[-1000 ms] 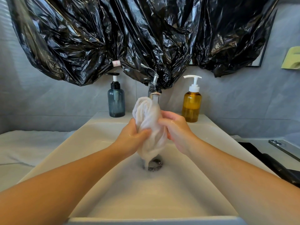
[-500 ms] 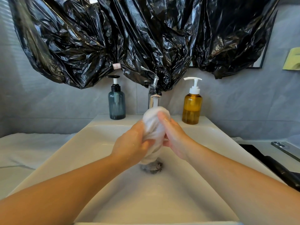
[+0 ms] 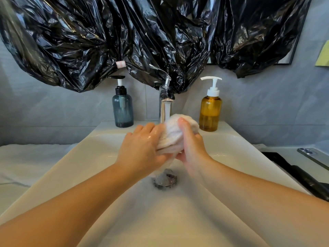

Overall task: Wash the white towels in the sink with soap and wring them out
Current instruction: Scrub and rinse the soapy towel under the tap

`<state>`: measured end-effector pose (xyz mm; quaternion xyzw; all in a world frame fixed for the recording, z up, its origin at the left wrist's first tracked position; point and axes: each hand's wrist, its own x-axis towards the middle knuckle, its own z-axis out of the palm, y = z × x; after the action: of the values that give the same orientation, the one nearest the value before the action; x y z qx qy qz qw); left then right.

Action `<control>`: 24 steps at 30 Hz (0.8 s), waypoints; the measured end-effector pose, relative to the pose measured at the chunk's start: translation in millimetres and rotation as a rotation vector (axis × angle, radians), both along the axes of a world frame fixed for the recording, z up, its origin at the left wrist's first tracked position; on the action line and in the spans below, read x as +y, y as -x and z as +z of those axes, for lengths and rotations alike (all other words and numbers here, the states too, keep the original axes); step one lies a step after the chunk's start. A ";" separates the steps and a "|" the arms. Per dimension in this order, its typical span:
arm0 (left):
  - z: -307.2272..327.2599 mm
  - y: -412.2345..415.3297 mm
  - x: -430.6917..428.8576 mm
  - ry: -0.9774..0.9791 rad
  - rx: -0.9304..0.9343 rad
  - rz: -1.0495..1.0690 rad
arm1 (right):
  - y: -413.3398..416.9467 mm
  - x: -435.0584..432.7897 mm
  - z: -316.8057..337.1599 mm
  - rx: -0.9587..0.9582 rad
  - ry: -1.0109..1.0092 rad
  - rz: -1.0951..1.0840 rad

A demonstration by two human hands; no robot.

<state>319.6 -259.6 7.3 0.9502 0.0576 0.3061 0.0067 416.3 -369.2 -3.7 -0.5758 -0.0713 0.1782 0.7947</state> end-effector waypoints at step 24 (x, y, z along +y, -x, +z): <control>19.4 28.8 2.1 1.790 0.152 -0.195 | 41.4 -0.4 47.7 0.563 -0.252 -0.108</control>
<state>290.8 -257.5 26.7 0.6080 0.1937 0.0813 0.7656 374.8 -369.6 44.0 -0.4038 0.1607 0.2781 0.8566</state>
